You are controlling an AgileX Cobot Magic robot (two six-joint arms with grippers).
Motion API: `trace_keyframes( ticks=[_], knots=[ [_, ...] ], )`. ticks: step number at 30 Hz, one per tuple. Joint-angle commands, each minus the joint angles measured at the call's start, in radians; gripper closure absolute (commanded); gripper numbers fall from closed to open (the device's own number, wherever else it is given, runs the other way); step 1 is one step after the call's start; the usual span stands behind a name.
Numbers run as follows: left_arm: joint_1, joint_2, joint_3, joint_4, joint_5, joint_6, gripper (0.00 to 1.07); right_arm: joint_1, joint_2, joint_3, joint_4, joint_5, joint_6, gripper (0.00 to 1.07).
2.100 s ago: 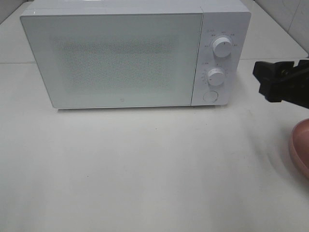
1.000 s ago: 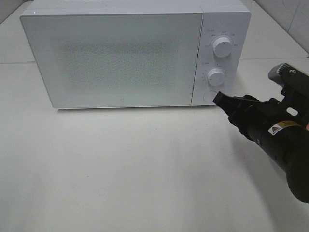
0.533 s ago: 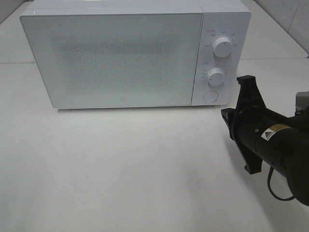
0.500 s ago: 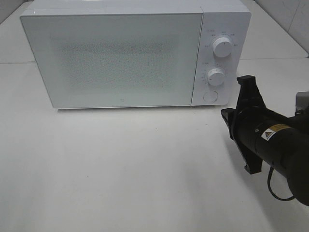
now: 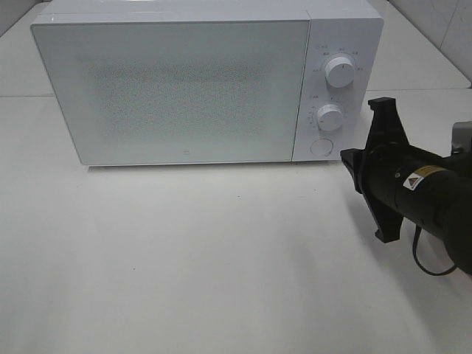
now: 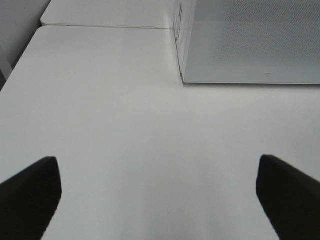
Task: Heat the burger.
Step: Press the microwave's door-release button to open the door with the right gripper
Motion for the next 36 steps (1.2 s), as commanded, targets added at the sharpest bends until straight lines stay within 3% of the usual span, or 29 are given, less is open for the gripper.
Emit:
trace_keyframes(
  ticks=[1,8,14,21,36],
  knots=[
    [0.004,-0.020,0.003,-0.002,-0.005,0.000,0.08,-0.009,0.054,-0.026,-0.045,-0.006,0.050,1.07],
    [0.004,-0.020,0.003,-0.002,-0.005,0.000,0.08,-0.009,0.143,-0.076,-0.069,-0.025,0.077,1.07],
    [0.004,-0.020,0.003,-0.002,-0.005,0.000,0.08,-0.074,0.207,-0.146,-0.193,-0.024,0.140,1.07],
    [0.004,-0.020,0.003,-0.002,-0.005,0.000,0.08,-0.135,0.274,-0.211,-0.225,-0.024,0.145,1.07],
    [0.004,-0.020,0.003,-0.002,-0.005,0.000,0.08,-0.148,0.346,-0.311,-0.248,-0.023,0.150,1.07]
  ],
)
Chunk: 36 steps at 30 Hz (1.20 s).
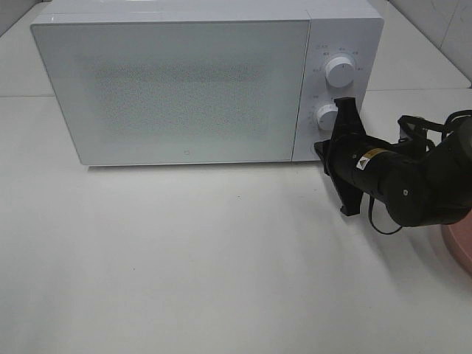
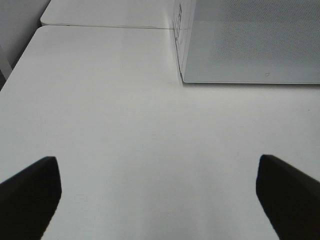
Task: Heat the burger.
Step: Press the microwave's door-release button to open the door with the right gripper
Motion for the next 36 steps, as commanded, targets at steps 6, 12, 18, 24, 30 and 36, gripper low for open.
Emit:
trace_keyframes(
  ticks=[6,12,18,24,30,36],
  knots=[
    [0.004,-0.020,0.003,-0.002,-0.005,0.000,0.08,-0.006,0.036,-0.039,-0.004,-0.011,0.003,1.07],
    [0.004,-0.020,0.003,-0.002,-0.005,0.000,0.08,-0.017,0.037,-0.040,0.029,-0.028,-0.008,1.07],
    [0.004,-0.020,0.003,-0.002,-0.005,0.000,0.08,-0.029,0.040,-0.064,0.044,-0.040,-0.039,1.07],
    [0.004,-0.020,0.003,-0.002,-0.005,0.000,0.08,-0.029,0.040,-0.077,0.052,-0.075,-0.051,1.07],
    [0.004,-0.020,0.003,-0.002,-0.005,0.000,0.08,-0.029,0.040,-0.077,0.103,-0.170,-0.054,1.07],
    [0.004,-0.020,0.003,-0.002,-0.005,0.000,0.08,-0.029,0.040,-0.118,0.118,-0.250,-0.077,1.07]
  ],
)
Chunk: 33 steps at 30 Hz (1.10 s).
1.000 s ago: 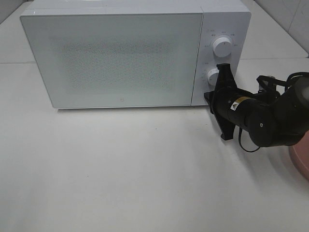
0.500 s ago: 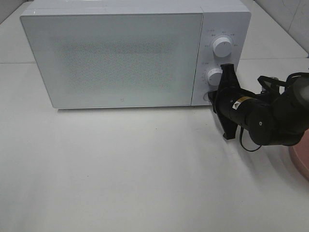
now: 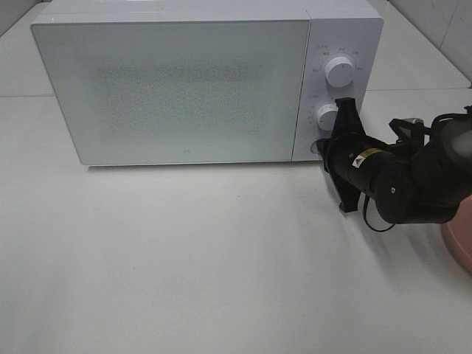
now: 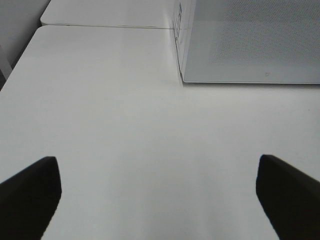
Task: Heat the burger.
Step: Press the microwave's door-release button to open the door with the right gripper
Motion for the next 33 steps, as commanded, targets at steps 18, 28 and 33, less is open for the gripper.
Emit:
trace_keyframes(
  ticks=[18,28,33],
  knots=[
    [0.004,-0.020,0.003,-0.002,-0.005,0.000,0.08,-0.014,0.031,-0.157,0.076,-0.328,-0.083,1.07],
    [0.004,-0.020,0.003,-0.002,-0.005,0.000,0.08,-0.011,0.037,-0.155,0.058,-0.350,-0.069,1.07],
    [0.004,-0.020,0.003,-0.002,-0.005,0.000,0.08,-0.011,0.035,-0.155,0.044,-0.281,-0.069,1.07]
  ],
)
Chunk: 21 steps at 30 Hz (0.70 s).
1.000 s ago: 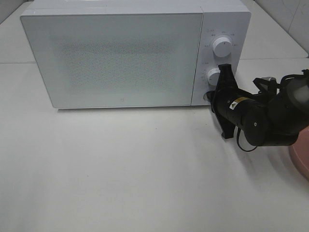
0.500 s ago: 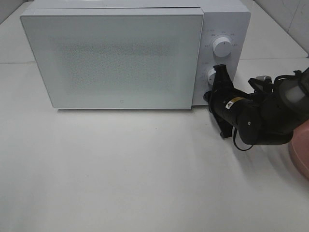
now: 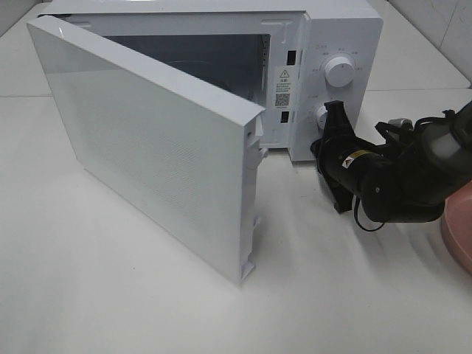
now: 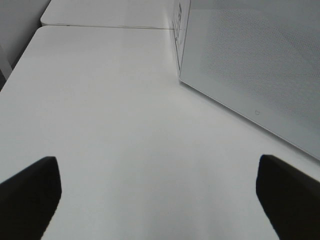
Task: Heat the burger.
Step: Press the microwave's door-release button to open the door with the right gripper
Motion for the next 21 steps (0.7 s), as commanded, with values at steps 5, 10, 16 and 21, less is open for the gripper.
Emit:
trace_keyframes(
  ticks=[5,10,16,21],
  knots=[
    [0.004,-0.020,0.003,-0.002,-0.005,0.000,0.08,-0.010,-0.020,-0.068,0.005,-0.206,0.001,1.07],
    [0.004,-0.020,0.003,-0.001,-0.005,0.000,0.08,0.014,-0.020,-0.035,0.005,-0.121,0.004,1.07],
    [0.004,-0.020,0.003,-0.001,-0.005,0.000,0.08,0.044,-0.034,-0.009,0.004,-0.052,0.002,1.07],
    [0.004,-0.020,0.003,-0.001,-0.005,0.000,0.08,0.053,-0.082,0.026,0.008,0.029,-0.026,1.07]
  ],
)
